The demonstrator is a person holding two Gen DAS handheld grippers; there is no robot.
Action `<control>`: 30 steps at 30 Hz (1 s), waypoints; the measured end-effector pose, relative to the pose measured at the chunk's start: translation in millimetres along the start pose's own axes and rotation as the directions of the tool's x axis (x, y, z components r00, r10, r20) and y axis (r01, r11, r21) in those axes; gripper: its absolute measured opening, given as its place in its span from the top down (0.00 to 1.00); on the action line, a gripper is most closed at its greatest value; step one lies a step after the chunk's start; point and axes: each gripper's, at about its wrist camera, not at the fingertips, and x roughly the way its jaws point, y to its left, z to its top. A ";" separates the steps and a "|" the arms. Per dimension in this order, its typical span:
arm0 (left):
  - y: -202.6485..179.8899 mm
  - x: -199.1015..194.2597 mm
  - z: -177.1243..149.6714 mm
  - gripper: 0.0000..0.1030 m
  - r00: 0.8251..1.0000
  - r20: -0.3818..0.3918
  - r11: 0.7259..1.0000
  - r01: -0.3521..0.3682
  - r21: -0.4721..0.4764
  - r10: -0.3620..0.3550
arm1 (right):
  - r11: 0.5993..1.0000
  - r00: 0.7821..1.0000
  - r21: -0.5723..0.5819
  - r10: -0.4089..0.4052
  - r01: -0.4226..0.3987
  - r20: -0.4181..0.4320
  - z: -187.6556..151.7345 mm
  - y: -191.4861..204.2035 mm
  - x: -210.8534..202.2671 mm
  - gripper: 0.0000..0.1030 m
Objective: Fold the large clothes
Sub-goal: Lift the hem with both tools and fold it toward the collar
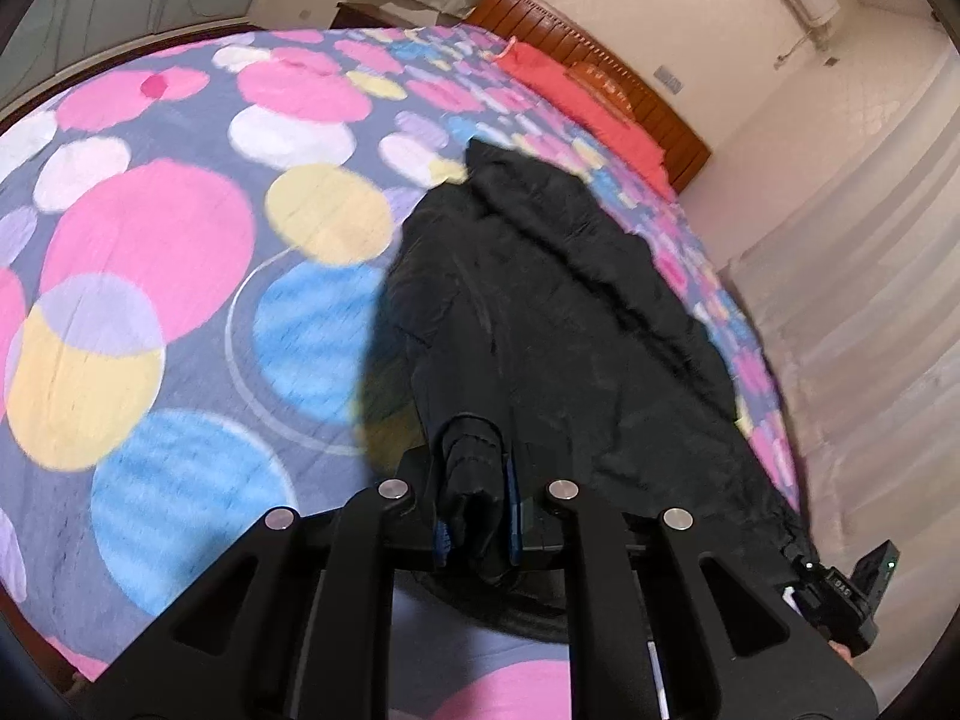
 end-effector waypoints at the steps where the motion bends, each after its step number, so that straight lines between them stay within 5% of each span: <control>1: -2.2 -3.4 3.4 0.88 1.000 0.007 1.000 0.011 0.004 -0.011 | 1.000 1.000 -0.006 0.020 -0.020 0.010 5.6 5.0 -2.2 0.85; 13: -59.8 5.8 105.5 0.88 0.990 0.112 0.991 0.069 0.114 -0.082 | 0.990 0.981 -0.062 0.133 -0.125 0.141 100.3 44.9 12.7 0.86; 21: -96.5 88.6 201.8 0.88 0.994 0.107 0.990 0.011 0.142 -0.027 | 0.996 0.979 -0.034 0.085 -0.080 0.183 198.4 53.6 80.4 0.86; 30: -104.7 213.3 280.4 0.88 0.996 0.036 0.990 -0.081 0.115 0.077 | 0.998 0.994 0.066 -0.001 -0.006 0.109 280.7 30.2 190.6 0.86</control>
